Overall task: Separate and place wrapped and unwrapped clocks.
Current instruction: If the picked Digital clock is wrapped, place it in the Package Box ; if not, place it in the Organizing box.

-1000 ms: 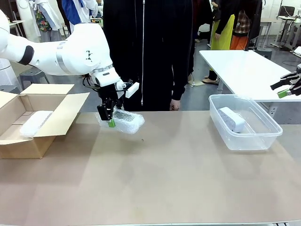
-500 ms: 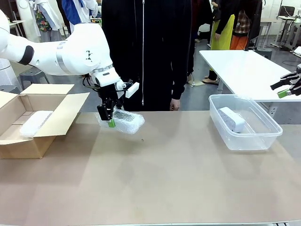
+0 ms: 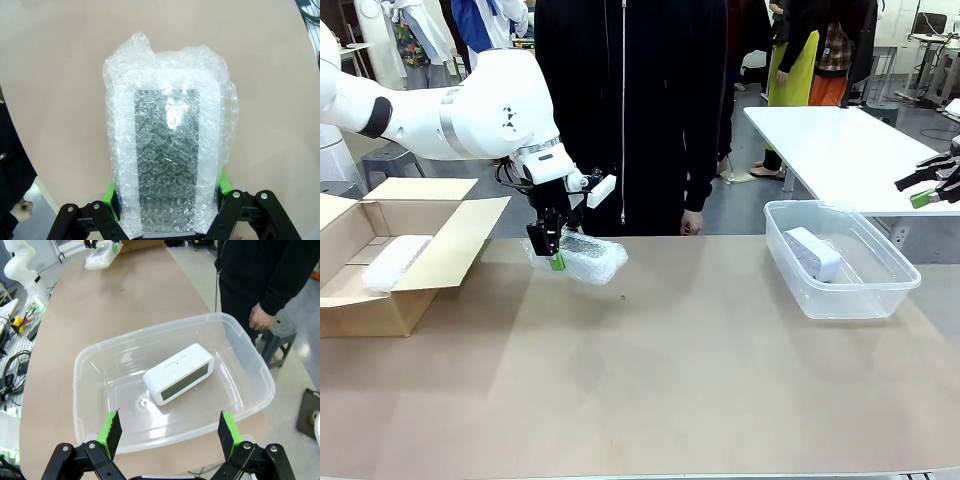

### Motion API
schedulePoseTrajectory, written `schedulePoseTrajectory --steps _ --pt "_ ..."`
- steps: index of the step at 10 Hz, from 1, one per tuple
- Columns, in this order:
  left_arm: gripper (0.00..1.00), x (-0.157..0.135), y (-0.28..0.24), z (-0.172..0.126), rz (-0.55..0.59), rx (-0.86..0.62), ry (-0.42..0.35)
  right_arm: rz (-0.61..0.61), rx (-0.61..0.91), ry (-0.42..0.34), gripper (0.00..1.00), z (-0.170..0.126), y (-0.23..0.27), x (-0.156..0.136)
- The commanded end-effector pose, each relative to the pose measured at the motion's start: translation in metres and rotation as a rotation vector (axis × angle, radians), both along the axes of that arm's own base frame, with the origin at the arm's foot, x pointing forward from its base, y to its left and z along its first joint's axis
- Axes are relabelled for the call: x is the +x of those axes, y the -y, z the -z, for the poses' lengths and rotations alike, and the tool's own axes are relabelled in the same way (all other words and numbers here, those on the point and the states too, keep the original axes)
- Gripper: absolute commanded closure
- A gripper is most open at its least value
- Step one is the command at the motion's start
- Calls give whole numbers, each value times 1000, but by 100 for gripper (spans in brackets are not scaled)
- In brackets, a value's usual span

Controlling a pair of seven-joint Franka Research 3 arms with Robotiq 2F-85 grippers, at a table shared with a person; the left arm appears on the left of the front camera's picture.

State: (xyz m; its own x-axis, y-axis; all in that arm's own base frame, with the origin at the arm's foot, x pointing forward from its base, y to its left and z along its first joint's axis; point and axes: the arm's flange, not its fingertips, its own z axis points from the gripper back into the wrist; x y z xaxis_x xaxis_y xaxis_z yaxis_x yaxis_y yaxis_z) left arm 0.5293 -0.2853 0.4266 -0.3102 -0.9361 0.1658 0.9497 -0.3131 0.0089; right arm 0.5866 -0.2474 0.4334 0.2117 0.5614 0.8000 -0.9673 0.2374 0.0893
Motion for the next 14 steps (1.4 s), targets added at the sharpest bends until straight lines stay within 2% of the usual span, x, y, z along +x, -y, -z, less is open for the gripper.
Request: schedulePoseTrajectory --steps 1,9,10,12,14 --pt "100 -1 0 -2 1 0 3 3 1 1 0 0 -1 0" --pt "100 -1 0 -2 1 0 3 3 1 1 0 0 -1 0" --pt "18 0 0 0 0 0 0 3 1 1 0 0 -1 0" --pt "18 -1 -4 -14 -86 -13 57 3 1 1 0 0 -1 0" --pt "18 4 -20 -35 -166 -48 76 3 1 1 0 0 -1 0"
